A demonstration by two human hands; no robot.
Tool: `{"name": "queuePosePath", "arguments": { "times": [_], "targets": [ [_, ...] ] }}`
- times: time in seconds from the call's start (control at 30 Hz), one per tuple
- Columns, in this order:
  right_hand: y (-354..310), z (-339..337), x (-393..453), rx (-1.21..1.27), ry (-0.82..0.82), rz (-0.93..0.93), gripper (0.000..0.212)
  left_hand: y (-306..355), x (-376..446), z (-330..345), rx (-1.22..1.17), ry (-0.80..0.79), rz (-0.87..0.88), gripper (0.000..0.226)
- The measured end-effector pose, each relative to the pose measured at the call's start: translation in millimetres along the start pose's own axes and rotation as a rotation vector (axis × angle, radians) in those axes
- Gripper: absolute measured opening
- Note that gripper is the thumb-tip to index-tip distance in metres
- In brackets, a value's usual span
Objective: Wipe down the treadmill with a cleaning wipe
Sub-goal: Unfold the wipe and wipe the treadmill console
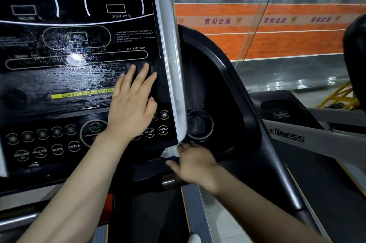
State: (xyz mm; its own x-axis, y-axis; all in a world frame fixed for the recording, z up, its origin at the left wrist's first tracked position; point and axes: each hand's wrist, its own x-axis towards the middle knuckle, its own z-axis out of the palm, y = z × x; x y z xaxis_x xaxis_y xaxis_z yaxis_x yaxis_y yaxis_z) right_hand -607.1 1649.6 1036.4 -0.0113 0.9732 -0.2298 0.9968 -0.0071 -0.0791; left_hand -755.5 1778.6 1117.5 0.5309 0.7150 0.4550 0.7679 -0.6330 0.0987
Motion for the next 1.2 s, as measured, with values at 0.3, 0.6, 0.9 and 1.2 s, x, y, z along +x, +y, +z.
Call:
{"name": "queuePosePath", "arguments": {
  "times": [0.3,0.6,0.9,1.2],
  "targets": [
    [-23,-1,13,0.008,-0.086,-0.03,0.065,-35,-21,-36,-0.426,0.044,0.039,0.059],
    [-129,-7,40,0.166,-0.292,-0.161,0.046,-153,-106,-75,-0.099,0.102,-0.256,0.06],
    [-86,-2,30,0.111,-0.173,-0.128,0.045,-168,-148,-51,-0.184,0.073,-0.307,0.067],
    [-87,-36,11,0.37,-0.098,-0.043,0.038,-182,-170,-57,-0.342,0.118,-0.321,0.066]
  ]
}}
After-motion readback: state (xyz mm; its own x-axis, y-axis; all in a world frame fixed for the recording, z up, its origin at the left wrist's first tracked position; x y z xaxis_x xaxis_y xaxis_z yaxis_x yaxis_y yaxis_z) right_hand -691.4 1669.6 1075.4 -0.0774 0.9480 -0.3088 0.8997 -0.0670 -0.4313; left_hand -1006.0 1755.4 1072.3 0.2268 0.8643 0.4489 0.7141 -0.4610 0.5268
